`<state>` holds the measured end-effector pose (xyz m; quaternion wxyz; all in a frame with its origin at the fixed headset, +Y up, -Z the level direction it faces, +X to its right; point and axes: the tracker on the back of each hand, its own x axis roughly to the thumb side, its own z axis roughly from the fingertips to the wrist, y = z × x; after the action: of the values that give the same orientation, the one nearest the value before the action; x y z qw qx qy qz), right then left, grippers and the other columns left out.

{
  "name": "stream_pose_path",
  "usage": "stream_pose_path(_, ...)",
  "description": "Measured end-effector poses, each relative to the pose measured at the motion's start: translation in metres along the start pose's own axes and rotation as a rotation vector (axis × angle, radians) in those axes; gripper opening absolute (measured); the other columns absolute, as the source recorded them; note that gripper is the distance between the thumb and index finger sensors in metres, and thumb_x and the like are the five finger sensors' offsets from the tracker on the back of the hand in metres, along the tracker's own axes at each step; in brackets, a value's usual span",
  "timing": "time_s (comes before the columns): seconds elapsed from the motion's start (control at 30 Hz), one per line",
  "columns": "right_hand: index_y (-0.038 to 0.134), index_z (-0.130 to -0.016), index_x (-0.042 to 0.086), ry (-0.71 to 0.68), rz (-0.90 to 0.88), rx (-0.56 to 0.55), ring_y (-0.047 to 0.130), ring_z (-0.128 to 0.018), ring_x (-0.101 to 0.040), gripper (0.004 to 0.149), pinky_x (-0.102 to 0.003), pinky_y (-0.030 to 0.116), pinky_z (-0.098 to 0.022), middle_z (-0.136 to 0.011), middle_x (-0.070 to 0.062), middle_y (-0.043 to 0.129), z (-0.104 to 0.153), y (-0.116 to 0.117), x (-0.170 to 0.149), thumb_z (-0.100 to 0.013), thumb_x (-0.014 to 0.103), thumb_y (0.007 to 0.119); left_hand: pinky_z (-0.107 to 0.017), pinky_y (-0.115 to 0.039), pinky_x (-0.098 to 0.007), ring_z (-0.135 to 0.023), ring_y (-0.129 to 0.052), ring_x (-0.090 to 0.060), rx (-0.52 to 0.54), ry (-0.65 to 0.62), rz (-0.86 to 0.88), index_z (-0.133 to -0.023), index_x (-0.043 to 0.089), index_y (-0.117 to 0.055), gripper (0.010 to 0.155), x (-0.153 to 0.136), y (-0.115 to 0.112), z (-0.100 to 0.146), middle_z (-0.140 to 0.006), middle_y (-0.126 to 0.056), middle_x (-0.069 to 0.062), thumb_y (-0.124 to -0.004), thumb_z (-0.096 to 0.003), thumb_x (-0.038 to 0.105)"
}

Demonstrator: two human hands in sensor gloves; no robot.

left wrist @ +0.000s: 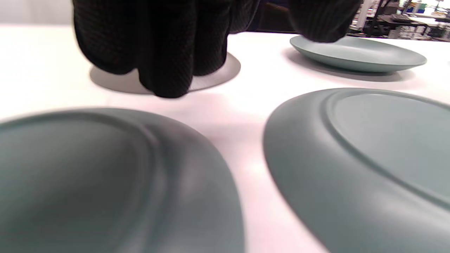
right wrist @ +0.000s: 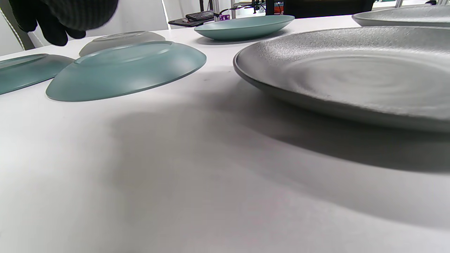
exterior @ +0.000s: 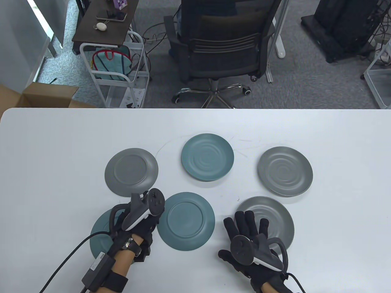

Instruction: Flip plate to back facing up

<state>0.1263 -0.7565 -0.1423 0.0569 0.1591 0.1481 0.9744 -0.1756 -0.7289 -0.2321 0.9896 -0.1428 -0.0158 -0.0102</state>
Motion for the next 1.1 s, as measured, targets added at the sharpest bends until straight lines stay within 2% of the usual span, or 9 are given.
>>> stream_pose_path(0.17, 0.017, -0.113, 0.017, 0.005, 0.0, -0.003, 0.008, -0.106, -0.047, 0.09, -0.072, 0.008, -0.068, -0.117, -0.023, 0.01, 0.0, 0.0, 0.0, -0.05, 0.062, 0.062, -0.066, -0.073, -0.058, -0.1, -0.079, -0.046, 0.059, -0.035, -0.116, -0.118, 0.01, -0.042, 0.084, -0.01, -0.005, 0.022, -0.111, -0.062, -0.019, -0.059, -0.0549, 0.063)
stream_pose_path(0.27, 0.016, -0.113, 0.017, 0.008, 0.001, 0.001, 0.008, -0.106, -0.047, 0.09, -0.072, 0.008, -0.068, -0.117, -0.023, 0.01, -0.001, 0.001, -0.001, -0.05, 0.062, 0.062, -0.073, -0.059, -0.066, -0.111, -0.057, -0.05, 0.077, -0.051, -0.11, -0.119, 0.012, -0.032, 0.087, -0.02, -0.014, 0.034, -0.118, -0.046, -0.02, -0.056, -0.0548, 0.065)
stream_pose_path(0.47, 0.016, -0.113, 0.017, 0.014, 0.006, 0.007, 0.008, -0.106, -0.047, 0.09, -0.072, 0.008, -0.068, -0.117, -0.023, 0.01, -0.001, 0.001, -0.001, -0.05, 0.062, 0.062, -0.076, -0.037, -0.073, -0.116, -0.034, -0.051, 0.032, -0.033, -0.113, -0.12, 0.015, -0.02, 0.09, -0.049, -0.036, 0.052, -0.121, -0.028, -0.021, -0.051, -0.0551, 0.069)
stream_pose_path(0.7, 0.016, -0.113, 0.017, 0.034, 0.012, 0.015, 0.007, -0.106, -0.047, 0.09, -0.072, 0.008, -0.068, -0.117, -0.023, 0.01, -0.003, 0.002, -0.004, -0.05, 0.062, 0.062, -0.076, -0.027, -0.071, -0.117, -0.027, -0.049, -0.021, -0.033, -0.099, -0.119, 0.016, -0.014, 0.091, -0.066, -0.055, 0.06, -0.122, -0.021, -0.02, -0.048, -0.0554, 0.071)
stream_pose_path(0.9, 0.017, -0.113, 0.017, 0.06, 0.031, 0.029, 0.008, -0.106, -0.048, 0.09, -0.072, 0.008, -0.068, -0.117, -0.023, 0.011, -0.007, 0.003, -0.005, -0.05, 0.062, 0.062, -0.076, -0.025, -0.072, -0.117, -0.024, -0.049, -0.011, -0.044, -0.086, -0.119, 0.016, -0.012, 0.091, -0.074, -0.054, 0.062, -0.121, -0.019, -0.02, -0.047, -0.0553, 0.071)
stream_pose_path(1.1, 0.02, -0.113, 0.016, 0.066, 0.051, 0.036, 0.011, -0.106, -0.048, 0.089, -0.072, 0.01, -0.069, -0.117, -0.024, 0.014, -0.021, -0.017, 0.004, -0.05, 0.061, 0.063, -0.076, -0.024, -0.072, -0.117, -0.024, -0.048, 0.001, -0.047, -0.067, -0.119, 0.016, -0.012, 0.091, -0.08, -0.051, 0.062, -0.121, -0.018, -0.02, -0.047, -0.0553, 0.071)
